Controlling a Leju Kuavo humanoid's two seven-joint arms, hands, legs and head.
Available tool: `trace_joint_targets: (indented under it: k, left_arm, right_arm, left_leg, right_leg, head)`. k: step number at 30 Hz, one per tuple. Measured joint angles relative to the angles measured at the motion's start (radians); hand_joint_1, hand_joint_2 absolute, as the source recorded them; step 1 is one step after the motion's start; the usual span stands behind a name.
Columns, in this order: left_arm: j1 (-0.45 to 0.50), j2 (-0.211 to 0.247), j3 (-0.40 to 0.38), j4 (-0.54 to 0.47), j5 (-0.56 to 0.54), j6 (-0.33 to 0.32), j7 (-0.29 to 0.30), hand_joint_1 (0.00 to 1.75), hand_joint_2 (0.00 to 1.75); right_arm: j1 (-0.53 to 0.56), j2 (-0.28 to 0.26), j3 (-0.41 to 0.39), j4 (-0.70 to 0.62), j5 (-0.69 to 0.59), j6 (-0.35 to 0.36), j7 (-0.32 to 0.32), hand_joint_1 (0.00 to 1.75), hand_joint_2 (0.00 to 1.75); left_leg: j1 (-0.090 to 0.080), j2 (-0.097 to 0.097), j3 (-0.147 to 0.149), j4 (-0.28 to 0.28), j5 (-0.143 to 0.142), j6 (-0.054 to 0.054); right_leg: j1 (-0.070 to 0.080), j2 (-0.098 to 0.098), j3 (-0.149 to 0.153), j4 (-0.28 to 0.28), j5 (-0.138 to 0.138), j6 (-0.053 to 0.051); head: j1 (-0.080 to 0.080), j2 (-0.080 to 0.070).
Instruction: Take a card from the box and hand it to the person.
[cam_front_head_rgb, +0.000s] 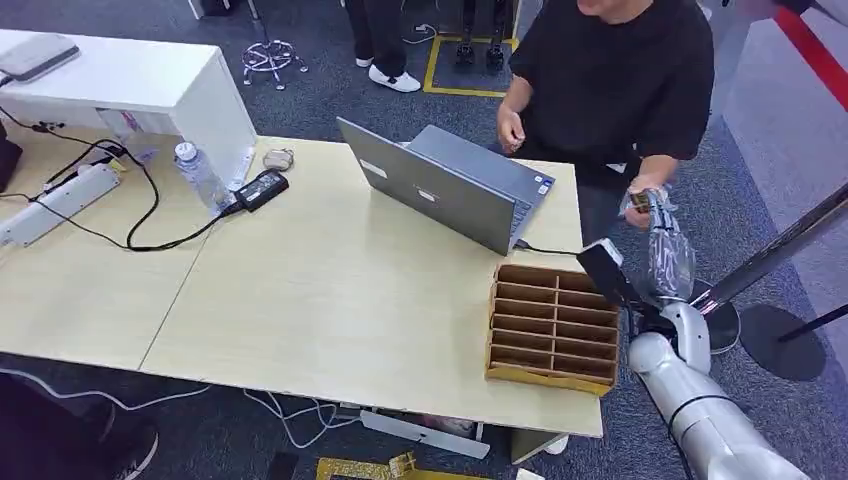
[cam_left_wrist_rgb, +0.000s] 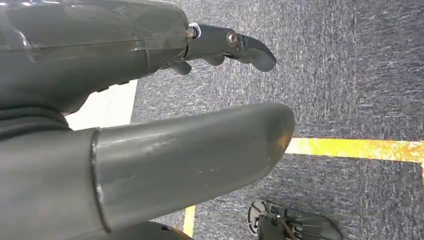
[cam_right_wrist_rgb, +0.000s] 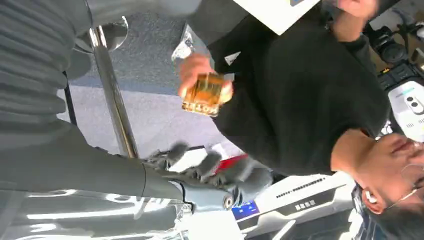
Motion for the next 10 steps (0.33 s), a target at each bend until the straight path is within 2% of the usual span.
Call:
trace_joint_targets:
  k: [4,10]
  left_arm:
    - [0.000,0.001,0.000,0.000,0.000,0.000,-0.002,0.00,0.00]
    - [0.000,0.003,0.000,0.000,0.000,0.000,-0.005,0.00,0.00]
  right_arm:
    - [-0.003,0.000,-0.003,0.003,0.010,-0.005,-0.002,0.00,1.75]
    - [0.024,0.000,-0.060,-0.027,0.143,-0.005,0.002,0.00,1.75]
  left_leg:
    - [0.000,0.000,0.000,0.000,0.000,0.000]
    - [0.000,0.000,0.001,0.000,0.000,0.000]
  right_leg:
    - [0.000,0.000,0.000,0.000,0.000,0.000]
    - [0.000,0.000,0.000,0.000,0.000,0.000]
  head:
    - [0.000,0.000]
    - [0.000,0.000]
